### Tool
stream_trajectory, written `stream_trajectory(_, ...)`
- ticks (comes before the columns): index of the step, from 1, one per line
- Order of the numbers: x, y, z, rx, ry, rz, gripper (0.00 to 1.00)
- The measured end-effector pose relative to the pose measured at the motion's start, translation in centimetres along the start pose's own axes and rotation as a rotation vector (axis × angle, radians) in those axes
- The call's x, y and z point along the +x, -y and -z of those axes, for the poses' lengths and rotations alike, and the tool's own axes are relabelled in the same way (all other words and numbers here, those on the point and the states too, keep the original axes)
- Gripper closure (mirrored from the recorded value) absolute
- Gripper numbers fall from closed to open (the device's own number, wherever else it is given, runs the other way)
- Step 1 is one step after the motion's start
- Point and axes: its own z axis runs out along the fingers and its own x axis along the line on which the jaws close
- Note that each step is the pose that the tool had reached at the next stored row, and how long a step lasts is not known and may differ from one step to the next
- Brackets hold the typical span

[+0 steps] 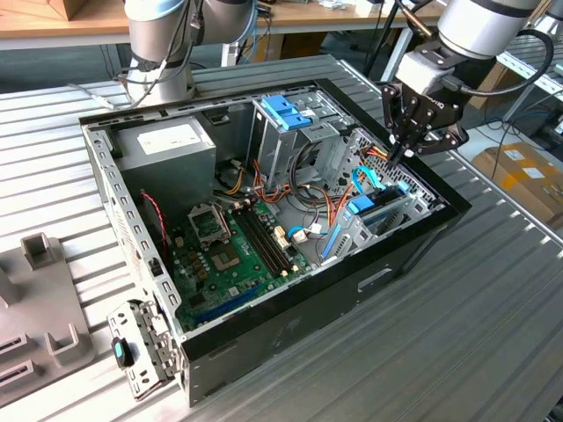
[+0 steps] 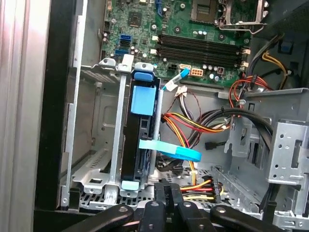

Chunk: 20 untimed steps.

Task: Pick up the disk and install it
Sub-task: 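Insert the second disk wire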

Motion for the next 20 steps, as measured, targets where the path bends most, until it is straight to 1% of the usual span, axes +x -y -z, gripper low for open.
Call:
stream_trajectory(1,0.00,0.00,-0.06,0.0008,-0.0014,-0.023,0.84)
stream_trajectory(2,0.00,-0.01,-0.10,0.0012,-0.0023,-0.039,0.84)
stream_trajectory(3,0.01,-0.01,-0.17,0.0021,-0.0042,-0.069,0.84)
stream_trajectory(4,0.01,-0.02,-0.22,0.0028,-0.0055,-0.090,0.84)
stream_trajectory(7,0.00,-0.19,-0.22,0.0030,-0.0058,-0.096,0.84)
stream_trajectory(8,0.00,-0.23,-0.22,0.0031,-0.0052,-0.096,0.84)
stream_trajectory(9,0.03,-0.30,-0.20,0.0035,-0.0033,-0.096,0.84)
stream_trajectory(10,0.12,-0.41,-0.20,0.0046,0.0008,-0.096,0.84)
stream_trajectory(11,0.25,-0.59,-0.18,0.0062,0.0072,-0.096,0.84)
stream_trajectory(13,0.41,-0.77,-0.16,0.0082,0.0149,-0.097,0.84)
stream_trajectory(15,0.79,-0.97,-0.17,0.0147,0.0230,-0.097,0.84)
stream_trajectory(16,1.08,-1.10,-0.18,0.0213,0.0286,-0.097,0.84)
stream_trajectory(18,1.39,-1.25,-0.20,0.0278,0.0364,-0.097,0.84)
stream_trajectory(19,1.58,-1.41,-0.20,0.0312,0.0441,-0.098,0.84)
stream_trajectory(20,1.76,-1.60,-0.21,0.0334,0.0531,-0.098,0.84)
